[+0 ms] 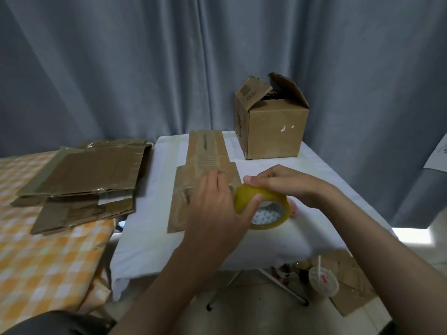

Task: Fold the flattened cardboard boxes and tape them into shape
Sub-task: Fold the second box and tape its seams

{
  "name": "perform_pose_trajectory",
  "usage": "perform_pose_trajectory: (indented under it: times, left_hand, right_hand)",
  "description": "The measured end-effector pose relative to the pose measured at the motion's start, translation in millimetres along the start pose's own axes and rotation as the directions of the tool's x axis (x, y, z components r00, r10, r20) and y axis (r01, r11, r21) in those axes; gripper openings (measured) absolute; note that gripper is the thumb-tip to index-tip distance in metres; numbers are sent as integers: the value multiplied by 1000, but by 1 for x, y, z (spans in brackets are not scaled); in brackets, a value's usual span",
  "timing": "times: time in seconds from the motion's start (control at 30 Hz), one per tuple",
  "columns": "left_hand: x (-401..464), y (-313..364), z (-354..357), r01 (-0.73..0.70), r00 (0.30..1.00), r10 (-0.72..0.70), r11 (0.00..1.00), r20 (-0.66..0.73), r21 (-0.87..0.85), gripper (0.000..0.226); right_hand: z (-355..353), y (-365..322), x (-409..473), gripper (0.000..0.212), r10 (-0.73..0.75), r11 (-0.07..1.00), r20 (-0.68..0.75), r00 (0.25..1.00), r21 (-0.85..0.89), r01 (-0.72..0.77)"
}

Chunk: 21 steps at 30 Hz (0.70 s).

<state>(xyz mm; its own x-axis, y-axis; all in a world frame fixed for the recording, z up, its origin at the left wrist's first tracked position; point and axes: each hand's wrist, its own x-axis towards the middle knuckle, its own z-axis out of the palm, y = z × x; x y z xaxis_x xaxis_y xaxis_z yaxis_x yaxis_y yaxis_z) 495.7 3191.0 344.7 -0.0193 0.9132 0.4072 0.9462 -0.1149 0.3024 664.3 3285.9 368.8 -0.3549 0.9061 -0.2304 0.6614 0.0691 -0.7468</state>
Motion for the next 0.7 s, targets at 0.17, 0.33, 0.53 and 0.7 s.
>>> perform_pose_trajectory:
  times: [0.17, 0.33, 0.53, 0.7]
  left_hand:
    - [18, -14, 6, 62, 997, -64, 996, -38, -56, 71]
    - [23, -10, 11, 68, 996, -68, 998, -66, -1, 68]
    - [22, -10, 11, 62, 990, -74, 993, -118, -96, 63]
    - [21, -11, 13, 73, 989, -86, 991, -117, -114, 68]
  right_hand:
    - [0, 9, 3, 43, -28, 984, -41, 999, 172, 34]
    - [-9, 36, 15, 26, 31, 989, -284, 958, -132, -71]
    - [-1, 64, 21, 30, 178, 902, -234, 956, -350, -254]
    - [-10, 61, 28, 10, 28, 967, -427, 904, -219, -133]
